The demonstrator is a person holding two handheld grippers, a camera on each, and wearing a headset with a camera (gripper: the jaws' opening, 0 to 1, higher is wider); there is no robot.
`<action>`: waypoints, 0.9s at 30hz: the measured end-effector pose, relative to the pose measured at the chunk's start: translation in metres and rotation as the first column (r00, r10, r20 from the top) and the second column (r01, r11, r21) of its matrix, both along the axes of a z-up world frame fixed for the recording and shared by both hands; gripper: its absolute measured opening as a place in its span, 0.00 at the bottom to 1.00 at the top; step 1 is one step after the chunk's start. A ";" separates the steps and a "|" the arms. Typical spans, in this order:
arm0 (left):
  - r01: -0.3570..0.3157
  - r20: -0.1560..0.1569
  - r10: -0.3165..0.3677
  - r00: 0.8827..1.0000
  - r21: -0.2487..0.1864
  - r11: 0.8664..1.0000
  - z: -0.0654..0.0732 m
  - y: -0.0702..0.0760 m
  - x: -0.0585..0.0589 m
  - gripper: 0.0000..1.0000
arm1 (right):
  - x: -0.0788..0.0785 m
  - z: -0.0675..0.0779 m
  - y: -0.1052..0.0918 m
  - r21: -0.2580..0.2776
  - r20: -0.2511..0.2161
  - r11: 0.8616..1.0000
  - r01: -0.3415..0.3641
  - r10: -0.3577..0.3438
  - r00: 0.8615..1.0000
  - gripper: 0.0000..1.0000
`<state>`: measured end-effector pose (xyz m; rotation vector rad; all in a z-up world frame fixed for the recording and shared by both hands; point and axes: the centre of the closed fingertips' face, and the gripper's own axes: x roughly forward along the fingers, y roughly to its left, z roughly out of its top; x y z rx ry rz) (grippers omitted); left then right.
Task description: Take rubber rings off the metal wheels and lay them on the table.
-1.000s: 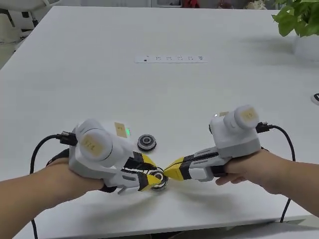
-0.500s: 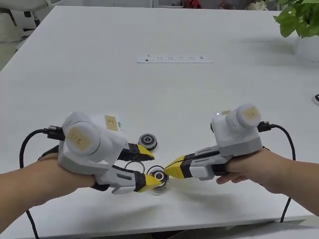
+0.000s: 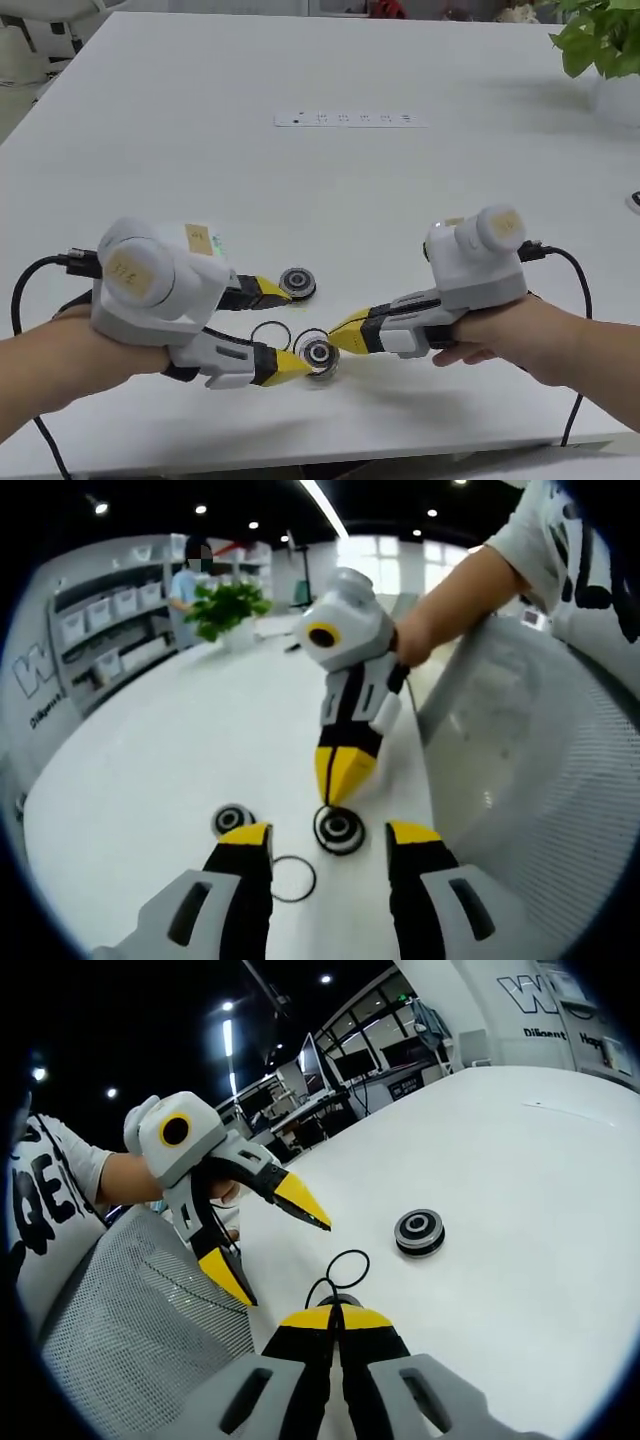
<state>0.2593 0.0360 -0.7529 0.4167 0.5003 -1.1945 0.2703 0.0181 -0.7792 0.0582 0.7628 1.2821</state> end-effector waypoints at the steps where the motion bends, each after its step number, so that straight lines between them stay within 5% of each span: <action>1: -0.008 0.002 0.008 1.000 0.000 1.000 0.000 0.002 0.001 0.47 | 0.000 0.001 0.000 0.001 0.000 1.000 0.000 0.000 1.000 0.00; 27: -0.108 0.002 0.108 0.994 0.002 0.994 0.002 0.042 0.004 0.61 | 0.010 0.017 0.022 0.040 0.006 0.999 0.007 -0.007 1.000 0.00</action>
